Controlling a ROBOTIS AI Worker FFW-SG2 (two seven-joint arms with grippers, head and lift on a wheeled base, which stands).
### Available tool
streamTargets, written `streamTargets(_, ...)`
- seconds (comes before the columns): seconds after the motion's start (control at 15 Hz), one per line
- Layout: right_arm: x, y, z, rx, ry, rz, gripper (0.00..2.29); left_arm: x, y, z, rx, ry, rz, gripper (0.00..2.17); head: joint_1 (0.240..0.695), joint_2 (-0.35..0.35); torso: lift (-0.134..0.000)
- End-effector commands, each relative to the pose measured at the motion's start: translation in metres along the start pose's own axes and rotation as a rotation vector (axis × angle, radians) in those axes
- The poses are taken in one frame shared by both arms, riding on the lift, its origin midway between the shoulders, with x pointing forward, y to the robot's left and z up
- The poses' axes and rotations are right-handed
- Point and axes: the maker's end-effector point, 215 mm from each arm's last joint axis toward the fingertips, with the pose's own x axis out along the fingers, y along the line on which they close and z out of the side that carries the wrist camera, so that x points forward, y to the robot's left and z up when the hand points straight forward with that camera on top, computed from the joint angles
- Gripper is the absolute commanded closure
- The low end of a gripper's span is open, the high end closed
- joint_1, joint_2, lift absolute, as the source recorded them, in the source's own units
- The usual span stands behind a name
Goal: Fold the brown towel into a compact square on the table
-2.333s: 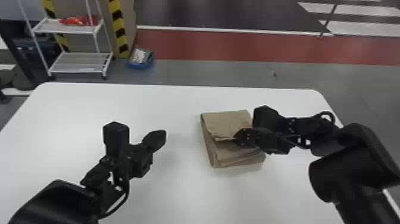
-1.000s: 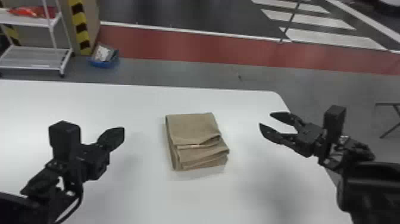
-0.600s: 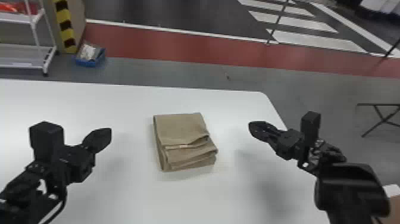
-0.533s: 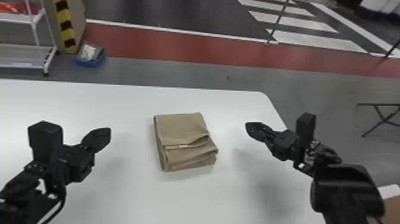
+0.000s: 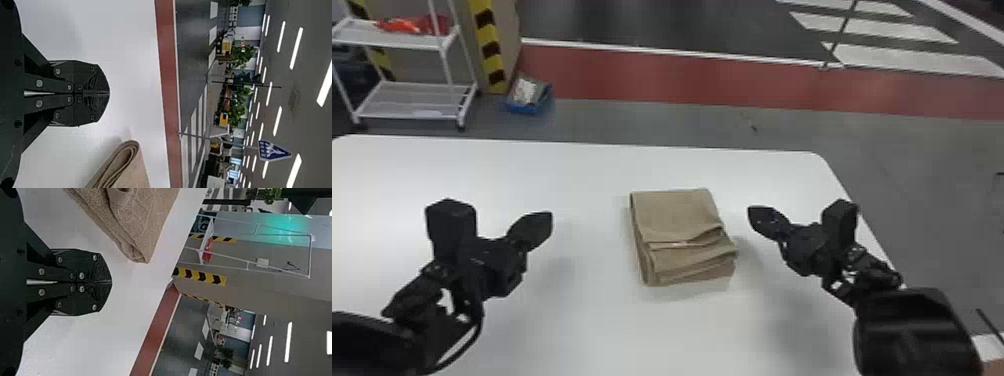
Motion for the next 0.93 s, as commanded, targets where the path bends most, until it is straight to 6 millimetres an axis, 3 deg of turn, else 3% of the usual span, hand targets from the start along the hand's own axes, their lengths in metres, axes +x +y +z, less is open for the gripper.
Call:
streamTargets(0.0,0.011,0.006,-0.002,0.003,0.005,-0.001,2.01,0.000,0.000,-0.002,0.000,0.003,0.000,1.55,0.695,-0.175,-0.124)
streamTargets(0.27,0.023,0.017,-0.006,0.013,0.026,0.025,2.01,-0.001,-0.002,0.000,-0.001,-0.003,-0.004,1.55,0.695,-0.163,-0.124)
streamTargets(0.67,0.037,0.054,-0.011,0.040,0.050,0.099,2.01,-0.001,-0.002,-0.002,-0.001,0.000,-0.002,1.55,0.695,-0.136,-0.124)
streamTargets(0.87,0.044,0.072,0.001,0.049,0.032,0.123,2.01,-0.001,-0.003,-0.002,0.001,0.001,-0.003,1.55,0.695,-0.118,-0.124)
